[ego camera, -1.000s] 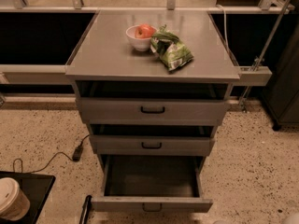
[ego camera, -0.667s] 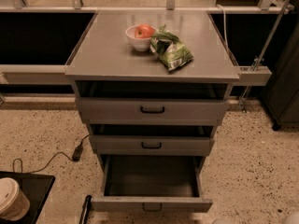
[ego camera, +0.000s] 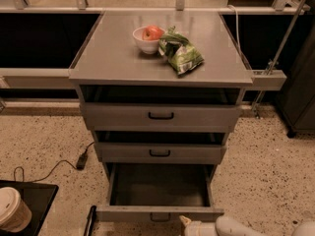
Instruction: Close bottom drawer
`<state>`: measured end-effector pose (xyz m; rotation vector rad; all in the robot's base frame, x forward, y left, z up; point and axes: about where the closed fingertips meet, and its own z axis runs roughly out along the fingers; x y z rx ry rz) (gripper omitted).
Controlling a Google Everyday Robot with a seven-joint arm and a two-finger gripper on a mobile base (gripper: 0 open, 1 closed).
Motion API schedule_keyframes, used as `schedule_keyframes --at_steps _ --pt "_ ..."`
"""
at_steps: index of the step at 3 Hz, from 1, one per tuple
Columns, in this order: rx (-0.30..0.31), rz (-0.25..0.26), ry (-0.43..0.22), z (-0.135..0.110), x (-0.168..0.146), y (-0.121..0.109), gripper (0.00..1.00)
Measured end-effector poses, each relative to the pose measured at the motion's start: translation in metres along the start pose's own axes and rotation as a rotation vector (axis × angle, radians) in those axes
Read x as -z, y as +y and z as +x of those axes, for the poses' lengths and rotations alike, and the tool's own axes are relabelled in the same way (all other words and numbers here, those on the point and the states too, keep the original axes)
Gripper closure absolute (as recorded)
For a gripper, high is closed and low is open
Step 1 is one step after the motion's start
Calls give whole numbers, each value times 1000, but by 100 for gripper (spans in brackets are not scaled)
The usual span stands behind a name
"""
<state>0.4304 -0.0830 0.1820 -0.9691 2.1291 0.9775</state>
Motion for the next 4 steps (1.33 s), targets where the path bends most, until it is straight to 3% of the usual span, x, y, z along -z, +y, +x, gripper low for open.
schedule_keyframes --at_steps 1,3,4 --pt "0 0 0 0 0 0 0" --pt "33 127 0 -34 -17 -67 0" --pt "39 131 10 -56 -41 -97 0"
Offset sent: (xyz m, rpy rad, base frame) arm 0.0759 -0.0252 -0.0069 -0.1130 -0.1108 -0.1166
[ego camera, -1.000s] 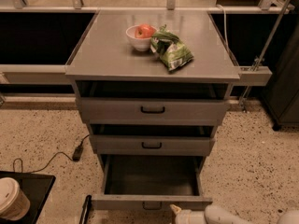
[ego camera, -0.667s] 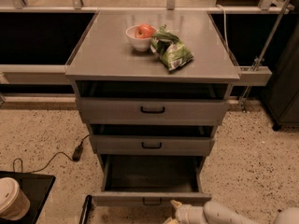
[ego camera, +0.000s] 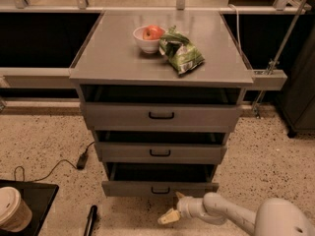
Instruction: Close bottom drawer
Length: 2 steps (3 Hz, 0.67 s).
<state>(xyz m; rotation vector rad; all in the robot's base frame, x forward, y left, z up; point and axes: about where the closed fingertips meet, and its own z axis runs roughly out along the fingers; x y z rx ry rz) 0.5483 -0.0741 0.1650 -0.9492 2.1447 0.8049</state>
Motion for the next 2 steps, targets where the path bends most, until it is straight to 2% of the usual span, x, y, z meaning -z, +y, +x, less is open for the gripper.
schedule_keyframes --at_steps 2 --pt "9 0 23 -22 -56 -38 0"
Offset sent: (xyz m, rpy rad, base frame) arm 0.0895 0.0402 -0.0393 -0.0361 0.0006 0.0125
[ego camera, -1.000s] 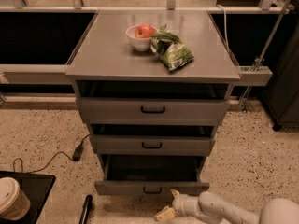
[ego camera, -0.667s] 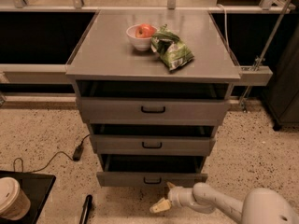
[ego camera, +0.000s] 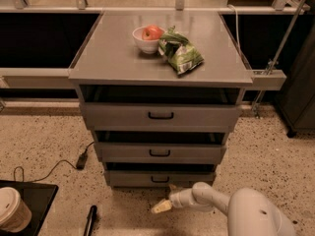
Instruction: Close bottom drawer
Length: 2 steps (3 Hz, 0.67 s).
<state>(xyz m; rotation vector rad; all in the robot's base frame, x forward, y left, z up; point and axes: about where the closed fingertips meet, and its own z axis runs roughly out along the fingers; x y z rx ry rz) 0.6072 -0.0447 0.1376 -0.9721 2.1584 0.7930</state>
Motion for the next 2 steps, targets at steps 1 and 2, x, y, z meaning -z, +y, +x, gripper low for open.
schedule_keyframes --at_steps 1,2 --pt "60 -14 -29 -24 -15 -2 0" --pt "60 -14 -29 -24 -15 -2 0"
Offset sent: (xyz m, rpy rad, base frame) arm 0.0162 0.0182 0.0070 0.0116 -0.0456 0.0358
